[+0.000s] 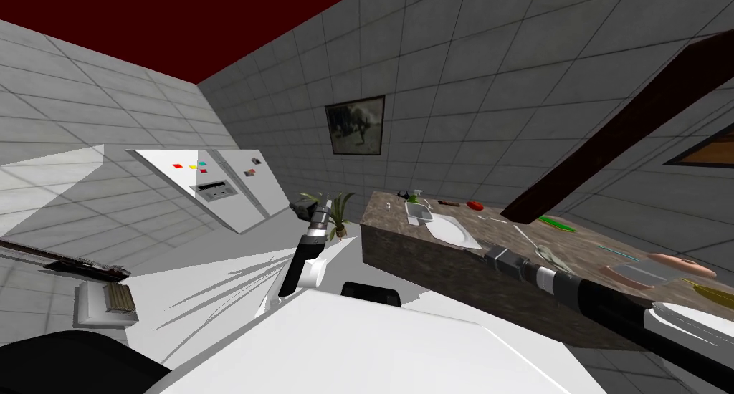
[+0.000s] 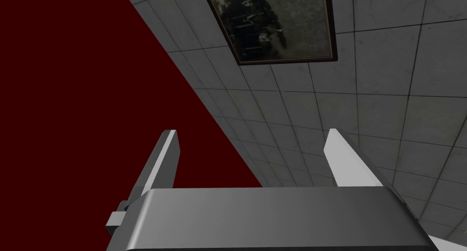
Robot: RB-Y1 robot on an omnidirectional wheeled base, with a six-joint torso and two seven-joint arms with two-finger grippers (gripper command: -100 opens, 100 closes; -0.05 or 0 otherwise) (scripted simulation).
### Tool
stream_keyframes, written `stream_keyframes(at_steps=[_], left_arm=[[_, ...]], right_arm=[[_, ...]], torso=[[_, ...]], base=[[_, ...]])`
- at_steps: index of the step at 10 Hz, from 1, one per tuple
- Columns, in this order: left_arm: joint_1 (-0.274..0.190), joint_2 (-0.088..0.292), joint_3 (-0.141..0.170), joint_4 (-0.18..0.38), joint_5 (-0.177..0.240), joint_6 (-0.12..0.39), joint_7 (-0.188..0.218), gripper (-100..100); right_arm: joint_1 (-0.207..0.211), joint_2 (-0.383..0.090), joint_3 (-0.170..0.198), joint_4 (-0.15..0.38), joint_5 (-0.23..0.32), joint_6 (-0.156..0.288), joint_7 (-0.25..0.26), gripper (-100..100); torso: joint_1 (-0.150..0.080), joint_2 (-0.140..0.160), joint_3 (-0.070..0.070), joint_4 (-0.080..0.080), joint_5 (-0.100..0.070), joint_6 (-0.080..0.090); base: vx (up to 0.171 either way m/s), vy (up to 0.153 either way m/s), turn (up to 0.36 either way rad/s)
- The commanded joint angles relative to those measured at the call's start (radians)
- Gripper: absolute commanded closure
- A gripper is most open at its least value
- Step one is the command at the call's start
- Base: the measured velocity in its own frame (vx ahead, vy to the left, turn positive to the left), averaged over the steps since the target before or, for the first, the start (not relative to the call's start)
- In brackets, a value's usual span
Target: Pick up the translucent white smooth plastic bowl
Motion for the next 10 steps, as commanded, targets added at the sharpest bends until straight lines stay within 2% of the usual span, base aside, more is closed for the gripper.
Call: stream_keyframes(at_steps=[1, 3, 4, 5, 6, 8, 10], left_arm=[[0.000, 0.000, 0.000, 0.000, 0.000, 0.000, 0.000, 0], [0.000, 0.000, 0.000, 0.000, 0.000, 0.000, 0.000, 0], [0.000, 0.000, 0.000, 0.000, 0.000, 0.000, 0.000, 0], [0.000, 0.000, 0.000, 0.000, 0.000, 0.000, 0.000, 0], [0.000, 0.000, 0.000, 0.000, 0.000, 0.000, 0.000, 0], [0.000, 0.000, 0.000, 0.000, 0.000, 0.000, 0.000, 0], [0.000, 0.000, 0.000, 0.000, 0.000, 0.000, 0.000, 0]], right_arm=[[0.008, -0.035, 0.000, 0.012, 0.003, 0.003, 0.008, -100], [0.037, -0.105, 0.008, 0.061, 0.014, 0.012, 0.042, -100], [0.037, -0.128, 0.008, 0.061, 0.014, 0.012, 0.042, -100], [0.051, -0.163, 0.014, 0.084, 0.018, 0.016, 0.059, -100], [0.051, -0.172, 0.014, 0.084, 0.018, 0.016, 0.059, -100], [0.081, -0.241, 0.028, 0.129, 0.024, 0.023, 0.093, -100], [0.096, -0.296, 0.036, 0.149, 0.027, 0.027, 0.110, -100]], torso=[[0.000, 0.000, 0.000, 0.000, 0.000, 0.000], [0.000, -0.001, 0.000, 0.000, 0.000, 0.000], [0.002, -0.001, -0.001, 0.000, 0.000, 0.000], [0.001, -0.001, 0.000, 0.000, 0.000, 0.001], [0.002, 0.000, 0.000, 0.000, 0.000, 0.000], [0.001, -0.001, 0.000, 0.000, 0.000, 0.000], [0.002, -0.001, -0.001, 0.000, 0.001, 0.001]], base=[[0.003, 0.061, 0.073], [0.008, 0.093, 0.198], [0.009, 0.083, 0.093], [-0.003, 0.097, 0.174], [0.008, 0.077, 0.078], [0.016, 0.096, 0.224], [0.033, 0.091, 0.120]])
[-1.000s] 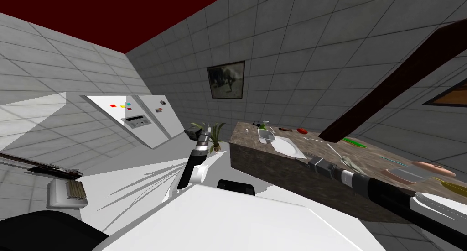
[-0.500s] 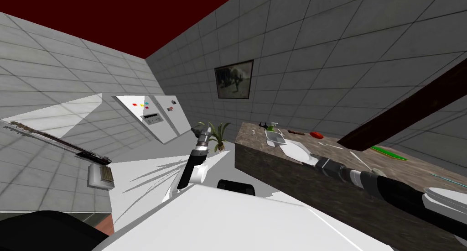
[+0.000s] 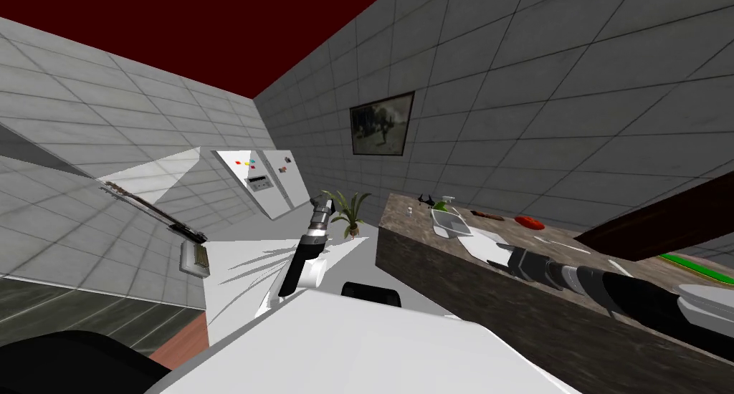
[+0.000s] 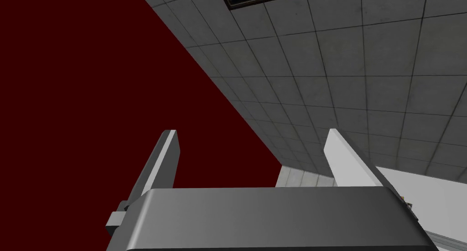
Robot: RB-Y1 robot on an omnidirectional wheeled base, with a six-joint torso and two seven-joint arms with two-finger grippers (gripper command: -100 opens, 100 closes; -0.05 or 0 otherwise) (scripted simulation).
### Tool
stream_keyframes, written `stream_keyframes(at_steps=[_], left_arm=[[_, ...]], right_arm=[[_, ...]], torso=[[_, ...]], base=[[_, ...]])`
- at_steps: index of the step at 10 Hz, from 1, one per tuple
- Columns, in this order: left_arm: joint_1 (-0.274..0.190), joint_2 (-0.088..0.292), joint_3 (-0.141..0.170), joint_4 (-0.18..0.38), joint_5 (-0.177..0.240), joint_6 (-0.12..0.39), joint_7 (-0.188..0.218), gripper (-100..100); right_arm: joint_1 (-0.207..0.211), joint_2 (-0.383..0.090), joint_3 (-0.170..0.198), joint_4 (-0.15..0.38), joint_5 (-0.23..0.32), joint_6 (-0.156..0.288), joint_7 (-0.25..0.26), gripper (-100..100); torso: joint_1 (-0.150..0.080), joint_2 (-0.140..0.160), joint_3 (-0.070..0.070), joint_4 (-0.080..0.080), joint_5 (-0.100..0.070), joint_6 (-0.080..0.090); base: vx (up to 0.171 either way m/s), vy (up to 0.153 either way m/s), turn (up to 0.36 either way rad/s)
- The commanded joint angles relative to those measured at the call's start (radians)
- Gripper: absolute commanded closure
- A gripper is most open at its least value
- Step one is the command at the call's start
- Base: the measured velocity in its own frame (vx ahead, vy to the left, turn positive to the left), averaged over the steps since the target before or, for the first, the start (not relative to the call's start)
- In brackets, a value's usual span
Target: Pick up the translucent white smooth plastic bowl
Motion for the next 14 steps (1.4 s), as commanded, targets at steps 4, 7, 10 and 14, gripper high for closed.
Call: stream_keyframes(at_steps=[4, 7, 10, 14], left_arm=[[0.000, 0.000, 0.000, 0.000, 0.000, 0.000, 0.000, 0], [0.000, 0.000, 0.000, 0.000, 0.000, 0.000, 0.000, 0], [0.000, 0.000, 0.000, 0.000, 0.000, 0.000, 0.000, 0], [0.000, 0.000, 0.000, 0.000, 0.000, 0.000, 0.000, 0]], right_arm=[[0.050, -0.133, 0.033, 0.068, 0.008, 0.008, 0.056, -100], [0.076, -0.200, 0.051, 0.097, 0.011, 0.012, 0.081, -100], [0.099, -0.247, 0.067, 0.119, 0.014, 0.015, 0.101, -100], [0.096, -0.270, 0.091, 0.131, 0.015, 0.016, 0.113, -100]], torso=[[0.000, 0.001, 0.000, 0.000, 0.000, 0.000], [0.000, 0.001, 0.001, 0.000, 0.000, 0.001], [-0.002, 0.002, 0.001, 0.000, 0.000, 0.001], [-0.003, 0.002, 0.001, 0.001, -0.001, 0.001]], base=[[0.028, 0.103, 0.187], [0.029, 0.087, 0.117], [0.032, 0.068, 0.119], [0.029, 0.041, 0.056]])
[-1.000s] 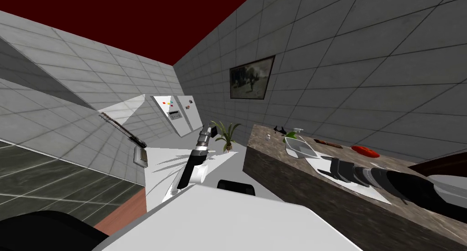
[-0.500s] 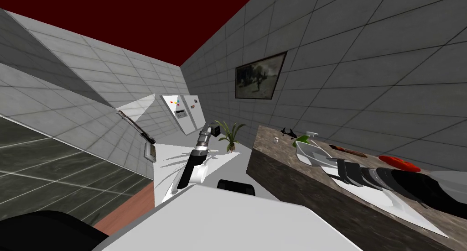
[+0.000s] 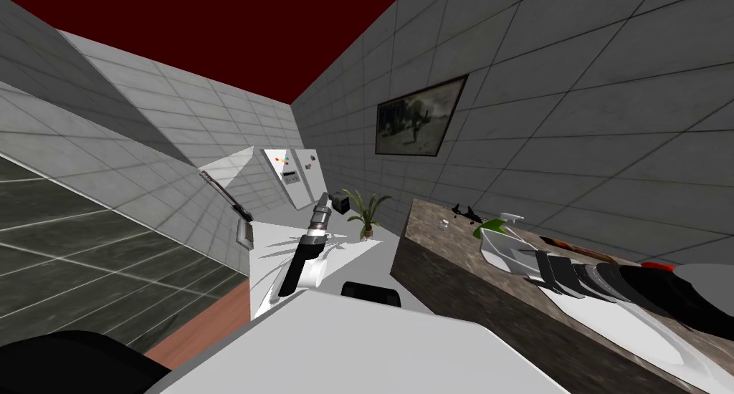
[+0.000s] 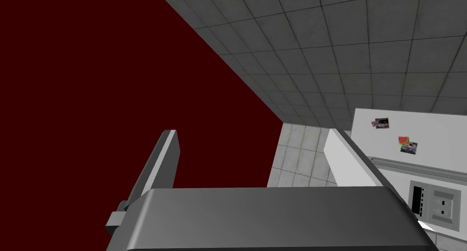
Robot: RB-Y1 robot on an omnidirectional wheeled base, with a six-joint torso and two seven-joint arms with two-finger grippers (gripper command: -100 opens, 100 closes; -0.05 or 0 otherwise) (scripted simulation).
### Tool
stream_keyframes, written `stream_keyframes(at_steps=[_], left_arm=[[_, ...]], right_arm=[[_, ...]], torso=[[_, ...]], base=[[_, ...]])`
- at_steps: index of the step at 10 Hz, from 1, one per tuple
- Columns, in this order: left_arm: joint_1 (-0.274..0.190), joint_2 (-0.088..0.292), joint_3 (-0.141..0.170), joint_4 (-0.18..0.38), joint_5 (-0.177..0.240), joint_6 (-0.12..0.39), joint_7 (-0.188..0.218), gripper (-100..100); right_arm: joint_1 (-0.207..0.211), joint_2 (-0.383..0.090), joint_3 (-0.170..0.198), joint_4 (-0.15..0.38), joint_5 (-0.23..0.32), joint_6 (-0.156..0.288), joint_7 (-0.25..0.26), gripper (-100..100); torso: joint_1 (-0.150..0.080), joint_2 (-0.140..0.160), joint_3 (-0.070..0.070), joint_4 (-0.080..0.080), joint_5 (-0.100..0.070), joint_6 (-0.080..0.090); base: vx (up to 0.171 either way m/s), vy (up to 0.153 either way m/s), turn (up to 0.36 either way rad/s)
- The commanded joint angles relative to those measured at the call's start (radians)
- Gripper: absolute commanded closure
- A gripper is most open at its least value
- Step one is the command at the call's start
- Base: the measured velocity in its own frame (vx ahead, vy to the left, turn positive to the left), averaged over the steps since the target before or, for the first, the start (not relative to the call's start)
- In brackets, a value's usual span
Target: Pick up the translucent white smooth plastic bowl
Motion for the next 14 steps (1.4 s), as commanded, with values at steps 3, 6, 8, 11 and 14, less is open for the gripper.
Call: stream_keyframes(at_steps=[3, 6, 8, 11, 14], left_arm=[[0.000, 0.000, 0.000, 0.000, 0.000, 0.000, 0.000, 0], [0.000, 0.000, 0.000, 0.000, 0.000, 0.000, 0.000, 0], [0.000, 0.000, 0.000, 0.000, 0.000, 0.000, 0.000, 0], [0.000, 0.000, 0.000, 0.000, 0.000, 0.000, 0.000, 0], [0.000, 0.000, 0.000, 0.000, 0.000, 0.000, 0.000, 0]], right_arm=[[-0.002, 0.011, 0.006, -0.011, 0.038, 0.022, -0.051, -100], [-0.004, 0.026, 0.015, -0.027, 0.094, 0.055, -0.127, -100], [-0.006, 0.037, 0.021, -0.038, 0.132, 0.077, -0.178, -100], [-0.008, 0.052, 0.030, -0.054, 0.188, 0.110, -0.254, -100], [-0.019, 0.050, 0.039, -0.049, 0.179, 0.104, -0.241, 100]], torso=[[-0.003, 0.003, 0.001, 0.000, -0.001, -0.001], [-0.004, 0.004, 0.003, 0.001, -0.001, 0.000], [-0.004, 0.005, 0.003, 0.001, -0.001, 0.000], [-0.004, 0.005, 0.003, 0.001, -0.001, 0.000], [-0.003, 0.002, 0.001, 0.001, -0.001, 0.001]], base=[[-0.030, -0.021, 0.115], [-0.052, -0.035, 0.114], [-0.061, -0.034, 0.157], [-0.061, -0.034, 0.154], [-0.011, -0.005, 0.004]])
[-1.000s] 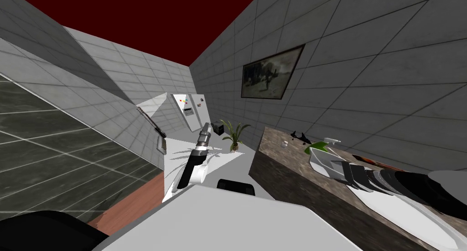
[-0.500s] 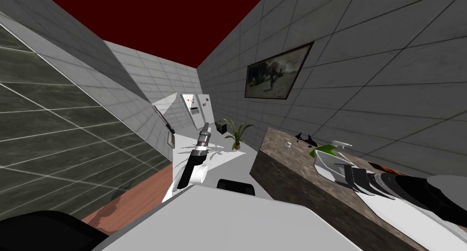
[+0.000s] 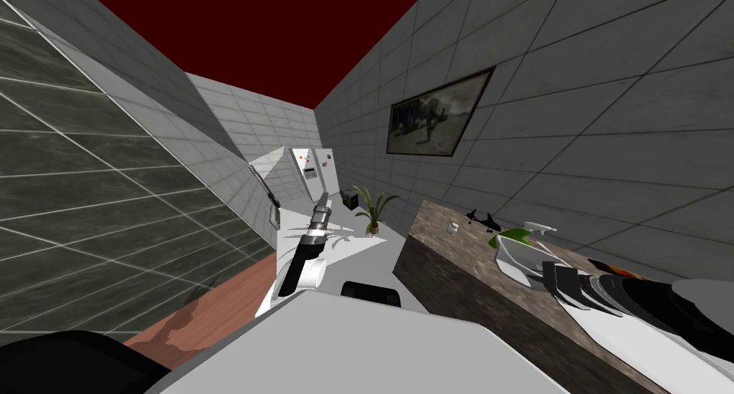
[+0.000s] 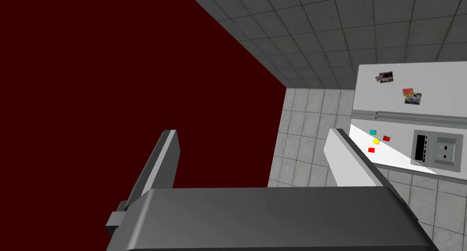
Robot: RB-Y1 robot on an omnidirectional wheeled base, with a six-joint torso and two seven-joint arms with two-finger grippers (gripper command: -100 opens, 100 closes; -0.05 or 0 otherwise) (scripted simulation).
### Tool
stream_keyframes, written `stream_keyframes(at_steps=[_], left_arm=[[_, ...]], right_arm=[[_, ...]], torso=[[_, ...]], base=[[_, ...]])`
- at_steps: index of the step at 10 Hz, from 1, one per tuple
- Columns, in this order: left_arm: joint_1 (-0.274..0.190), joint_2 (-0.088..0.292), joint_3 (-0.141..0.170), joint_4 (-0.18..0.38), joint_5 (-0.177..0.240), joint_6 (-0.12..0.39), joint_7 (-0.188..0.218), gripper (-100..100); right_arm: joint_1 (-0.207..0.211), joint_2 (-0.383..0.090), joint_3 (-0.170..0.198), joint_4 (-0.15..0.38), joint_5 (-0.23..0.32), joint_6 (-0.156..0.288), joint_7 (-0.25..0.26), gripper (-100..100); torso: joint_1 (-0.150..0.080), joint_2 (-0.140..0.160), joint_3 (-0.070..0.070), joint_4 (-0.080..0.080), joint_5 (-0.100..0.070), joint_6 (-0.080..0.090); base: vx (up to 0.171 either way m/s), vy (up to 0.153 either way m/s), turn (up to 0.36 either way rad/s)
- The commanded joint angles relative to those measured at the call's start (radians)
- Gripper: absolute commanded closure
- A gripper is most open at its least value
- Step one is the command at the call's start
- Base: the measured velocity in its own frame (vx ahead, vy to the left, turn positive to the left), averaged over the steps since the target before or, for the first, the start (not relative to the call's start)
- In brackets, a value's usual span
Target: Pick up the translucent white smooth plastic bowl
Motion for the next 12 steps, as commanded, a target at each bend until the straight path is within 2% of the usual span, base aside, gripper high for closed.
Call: stream_keyframes(at_steps=[1, 3, 4, 5, 6, 12], left_arm=[[0.000, 0.000, 0.000, 0.000, 0.000, 0.000, 0.000, 0], [0.000, 0.000, 0.000, 0.000, 0.000, 0.000, 0.000, 0], [0.000, 0.000, 0.000, 0.000, 0.000, 0.000, 0.000, 0], [0.000, 0.000, 0.000, 0.000, 0.000, 0.000, 0.000, 0], [0.000, 0.000, 0.000, 0.000, 0.000, 0.000, 0.000, 0], [0.000, 0.000, 0.000, 0.000, 0.000, 0.000, 0.000, 0]], right_arm=[[0.000, 0.000, 0.000, 0.000, 0.000, 0.000, 0.000, 100], [0.001, 0.000, 0.002, 0.000, 0.001, -0.001, 0.000, 100], [0.002, 0.000, 0.002, -0.001, 0.001, -0.002, 0.001, 0], [0.012, -0.009, -0.017, 0.006, -0.027, -0.015, 0.040, 100], [0.012, -0.009, -0.017, 0.006, -0.027, -0.015, 0.040, 100], [0.016, -0.040, -0.035, 0.038, -0.140, -0.081, 0.193, 100]], torso=[[0.000, 0.000, 0.000, 0.000, 0.000, 0.000], [0.001, 0.001, 0.001, 0.001, 0.001, 0.000], [0.001, 0.001, 0.001, 0.001, 0.001, -0.001], [0.001, 0.000, 0.001, 0.001, 0.001, -0.001], [0.002, -0.002, 0.000, 0.001, 0.001, 0.000], [0.006, -0.002, 0.000, 0.002, 0.004, 0.000]], base=[[0.000, 0.000, 0.000], [0.000, 0.000, 0.000], [0.000, 0.000, 0.000], [0.045, 0.025, -0.172], [0.060, 0.030, -0.120], [0.056, 0.033, -0.142]])
